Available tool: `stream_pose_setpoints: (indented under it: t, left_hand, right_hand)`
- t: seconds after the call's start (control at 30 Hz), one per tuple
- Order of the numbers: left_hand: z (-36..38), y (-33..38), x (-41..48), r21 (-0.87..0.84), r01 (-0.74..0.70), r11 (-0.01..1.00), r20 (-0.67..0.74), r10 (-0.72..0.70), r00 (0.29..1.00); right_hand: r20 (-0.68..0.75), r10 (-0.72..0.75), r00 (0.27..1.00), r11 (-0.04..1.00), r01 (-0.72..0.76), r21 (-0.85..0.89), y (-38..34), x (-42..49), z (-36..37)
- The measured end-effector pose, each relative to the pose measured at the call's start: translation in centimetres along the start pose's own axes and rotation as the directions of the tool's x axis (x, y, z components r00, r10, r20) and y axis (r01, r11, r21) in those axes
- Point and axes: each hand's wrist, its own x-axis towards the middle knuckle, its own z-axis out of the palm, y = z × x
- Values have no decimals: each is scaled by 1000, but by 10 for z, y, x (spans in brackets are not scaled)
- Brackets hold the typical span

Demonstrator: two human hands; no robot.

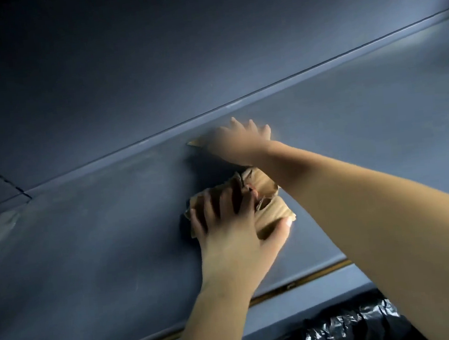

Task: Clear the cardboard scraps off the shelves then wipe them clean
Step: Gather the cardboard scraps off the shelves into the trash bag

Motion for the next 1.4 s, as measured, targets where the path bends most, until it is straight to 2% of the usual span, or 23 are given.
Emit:
stream_pose_setpoints:
  t: [0.13, 0.23, 0.3, 0.4, 0.57, 0.67, 0.73, 0.87, 0.97, 1.03, 1.2, 1.4]
  left_hand:
    - [-1, -1, -1, -58, -51, 997, -66, 48, 997]
    - [2, -3, -2, -63, -74, 995, -118, 67, 991]
    - [5, -7, 0, -90, -80, 993, -136, 67, 988]
    - [6, -8, 0, -119, -37, 992, -96, 26, 995]
    - [3, -5, -2, -229, 1, 974, -105, -26, 994]
    - [-1, -5, -4, -274, -23, 962, -99, -4, 995]
    - [-4, -5, -6, -307, -3, 952, -57, -15, 998]
    - [-8, -2, -7, -351, 185, 918, 14, -193, 981]
    - [-10, -1, 0, -372, 370, 852, 170, -329, 929]
    - [-9, -1, 5, -313, 409, 857, 215, -356, 909]
    - [-3, -2, 9, -215, 420, 882, 236, -370, 899]
    - [-4, -3, 11, -256, 373, 892, 199, -329, 923]
  right_hand:
    - [94, -81, 992, 997, 80, 12, -26, 10, 5]
    - [169, -172, 970, 972, 195, -130, -39, 9, 12]
    - [165, -226, 960, 957, 250, -146, -41, 2, 13]
    - [105, -297, 949, 952, 303, -39, -34, -18, -1]
    - [128, -329, 936, 902, 270, 338, -14, -54, -26]
    - [61, -290, 955, 858, 231, 459, 5, -65, -37]
    - [10, -223, 975, 866, 193, 461, 22, -67, -44]
    - [89, -83, 993, 884, 32, 466, 45, -74, -38]
    - [72, -111, 991, 930, 78, 358, 36, -88, -21]
    - [74, -160, 984, 947, 132, 292, 25, -93, -9]
    - [58, -197, 979, 947, 175, 271, 14, -88, 3]
    - [-73, -185, 980, 907, 199, 371, 11, -103, 7]
